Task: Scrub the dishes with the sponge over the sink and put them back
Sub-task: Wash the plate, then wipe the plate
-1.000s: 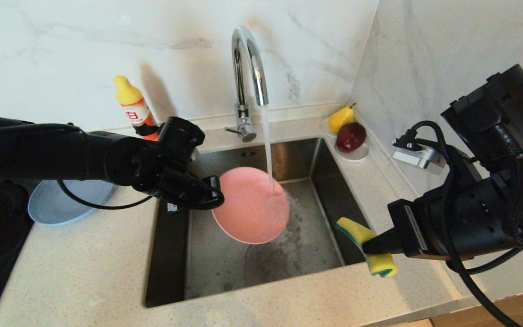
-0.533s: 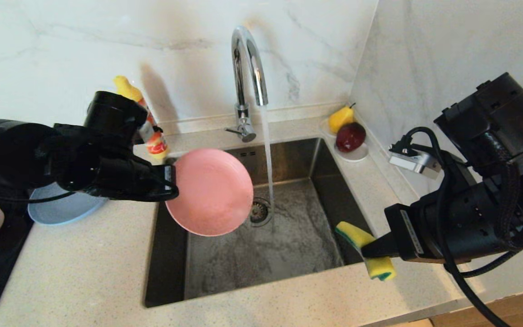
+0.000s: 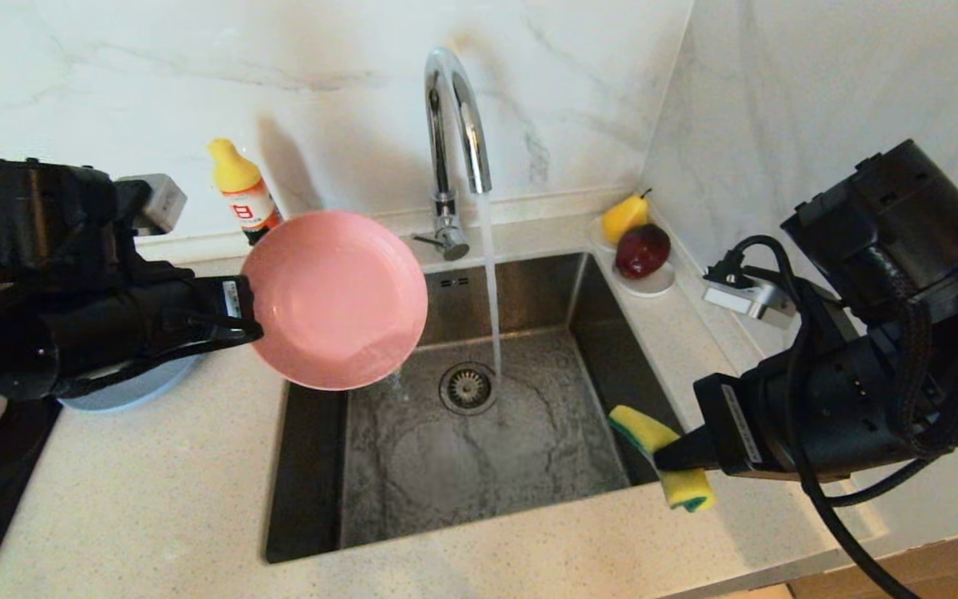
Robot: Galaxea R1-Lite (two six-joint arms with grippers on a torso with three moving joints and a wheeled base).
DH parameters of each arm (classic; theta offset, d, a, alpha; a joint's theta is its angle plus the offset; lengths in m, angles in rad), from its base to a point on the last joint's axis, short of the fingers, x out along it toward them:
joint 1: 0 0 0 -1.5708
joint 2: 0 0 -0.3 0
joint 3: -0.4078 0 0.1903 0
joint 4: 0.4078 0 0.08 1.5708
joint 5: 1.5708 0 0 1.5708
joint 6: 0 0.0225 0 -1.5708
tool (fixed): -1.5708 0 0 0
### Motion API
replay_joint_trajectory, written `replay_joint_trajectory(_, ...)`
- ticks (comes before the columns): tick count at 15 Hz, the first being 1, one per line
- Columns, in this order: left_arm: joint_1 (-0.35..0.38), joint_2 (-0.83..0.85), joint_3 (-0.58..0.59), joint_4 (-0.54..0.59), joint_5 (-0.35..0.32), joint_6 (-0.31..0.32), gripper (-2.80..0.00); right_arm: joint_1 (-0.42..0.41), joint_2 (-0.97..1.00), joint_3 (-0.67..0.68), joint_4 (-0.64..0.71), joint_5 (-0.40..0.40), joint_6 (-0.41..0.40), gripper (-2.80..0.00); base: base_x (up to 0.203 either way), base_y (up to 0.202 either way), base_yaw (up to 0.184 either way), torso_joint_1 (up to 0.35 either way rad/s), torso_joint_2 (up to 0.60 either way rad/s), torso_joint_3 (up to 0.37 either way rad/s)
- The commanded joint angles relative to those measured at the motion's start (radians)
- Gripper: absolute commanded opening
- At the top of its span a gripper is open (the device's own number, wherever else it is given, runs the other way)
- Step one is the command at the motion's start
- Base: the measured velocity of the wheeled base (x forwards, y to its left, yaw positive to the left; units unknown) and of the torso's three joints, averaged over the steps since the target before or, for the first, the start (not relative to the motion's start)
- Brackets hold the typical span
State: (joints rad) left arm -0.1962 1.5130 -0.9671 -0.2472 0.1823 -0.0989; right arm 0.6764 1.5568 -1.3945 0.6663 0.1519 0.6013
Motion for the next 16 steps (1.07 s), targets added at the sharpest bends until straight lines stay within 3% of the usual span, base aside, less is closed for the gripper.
replay_joint_trajectory(1, 0.001, -0.048, 0.061, -0.086, 0.000, 0.008, -2.80, 0.001, 0.002, 0.000, 0.004, 0.001, 0.003, -2.80, 0.000, 0.000, 0.000, 0.000, 0.00, 0.000)
replay_joint_trajectory(6, 0.000, -0.063, 0.229, -0.417, -0.011, 0.057, -2.80, 0.002, 0.012, -0.001, 0.004, 0.003, 0.003, -2.80, 0.000, 0.000, 0.000, 0.000, 0.00, 0.000)
replay_joint_trajectory(8, 0.000, -0.056, 0.248, -0.486, -0.014, 0.071, -2.80, 0.002, 0.014, -0.001, 0.004, 0.003, 0.003, -2.80, 0.000, 0.000, 0.000, 0.000, 0.00, 0.000)
replay_joint_trajectory(12, 0.000, -0.067, 0.219, -0.417, -0.018, 0.054, -2.80, 0.002, 0.000, -0.001, 0.004, 0.003, 0.003, -2.80, 0.000, 0.000, 0.000, 0.000, 0.00, 0.000)
replay_joint_trajectory(16, 0.000, -0.111, 0.131, -0.102, -0.055, -0.035, -2.80, 0.021, -0.019, -0.017, 0.004, 0.019, 0.002, -2.80, 0.000, 0.000, 0.000, 0.000, 0.00, 0.000)
